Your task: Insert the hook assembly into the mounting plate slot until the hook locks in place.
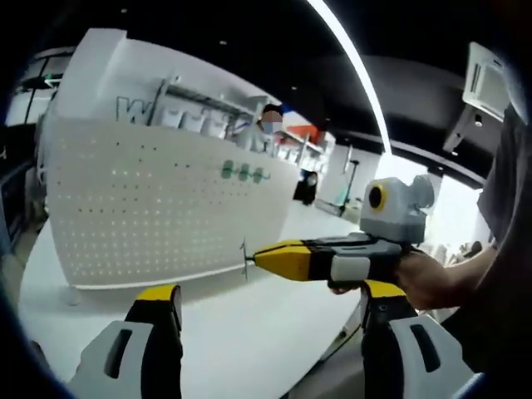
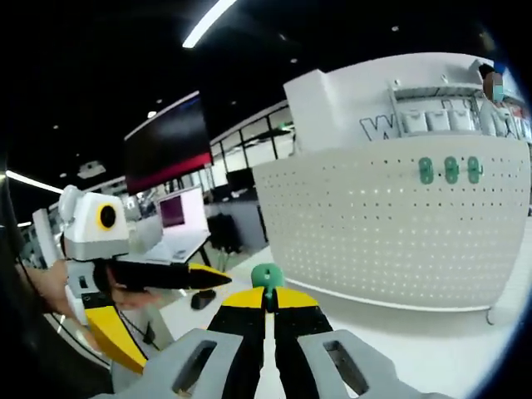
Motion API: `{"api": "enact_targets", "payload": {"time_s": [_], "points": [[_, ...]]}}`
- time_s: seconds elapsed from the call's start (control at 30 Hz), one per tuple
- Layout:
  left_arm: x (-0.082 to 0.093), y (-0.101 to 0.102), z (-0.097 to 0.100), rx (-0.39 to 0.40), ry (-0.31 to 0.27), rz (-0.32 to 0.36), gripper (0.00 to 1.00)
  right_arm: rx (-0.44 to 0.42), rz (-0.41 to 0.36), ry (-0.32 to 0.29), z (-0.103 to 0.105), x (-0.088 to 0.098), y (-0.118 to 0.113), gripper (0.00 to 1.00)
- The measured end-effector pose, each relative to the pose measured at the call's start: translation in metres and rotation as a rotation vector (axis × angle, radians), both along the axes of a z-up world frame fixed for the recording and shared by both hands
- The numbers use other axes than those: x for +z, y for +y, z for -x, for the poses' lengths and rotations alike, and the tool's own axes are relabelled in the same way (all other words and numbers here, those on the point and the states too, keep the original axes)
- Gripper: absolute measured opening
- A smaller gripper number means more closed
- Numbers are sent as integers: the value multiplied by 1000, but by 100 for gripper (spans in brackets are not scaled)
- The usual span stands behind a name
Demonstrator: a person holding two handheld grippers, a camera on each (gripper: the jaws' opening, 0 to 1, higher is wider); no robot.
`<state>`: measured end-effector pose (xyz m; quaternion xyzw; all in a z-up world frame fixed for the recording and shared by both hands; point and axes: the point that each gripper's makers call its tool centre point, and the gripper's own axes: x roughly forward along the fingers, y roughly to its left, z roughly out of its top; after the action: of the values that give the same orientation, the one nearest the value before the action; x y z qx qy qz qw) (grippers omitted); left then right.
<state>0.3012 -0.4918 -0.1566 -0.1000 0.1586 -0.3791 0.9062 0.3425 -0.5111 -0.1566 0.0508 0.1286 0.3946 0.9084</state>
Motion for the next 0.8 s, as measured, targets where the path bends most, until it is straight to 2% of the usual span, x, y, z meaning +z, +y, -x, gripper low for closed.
{"api": "enact_targets", "payload": {"time_s": [0.27, 0.8], "points": [[0, 3, -4, 21, -1, -5, 100, -68, 42, -48, -24, 1, -21, 0], [-2, 12, -10, 50, 5, -23, 100, -244, 110, -100, -83, -2, -84, 0]]}}
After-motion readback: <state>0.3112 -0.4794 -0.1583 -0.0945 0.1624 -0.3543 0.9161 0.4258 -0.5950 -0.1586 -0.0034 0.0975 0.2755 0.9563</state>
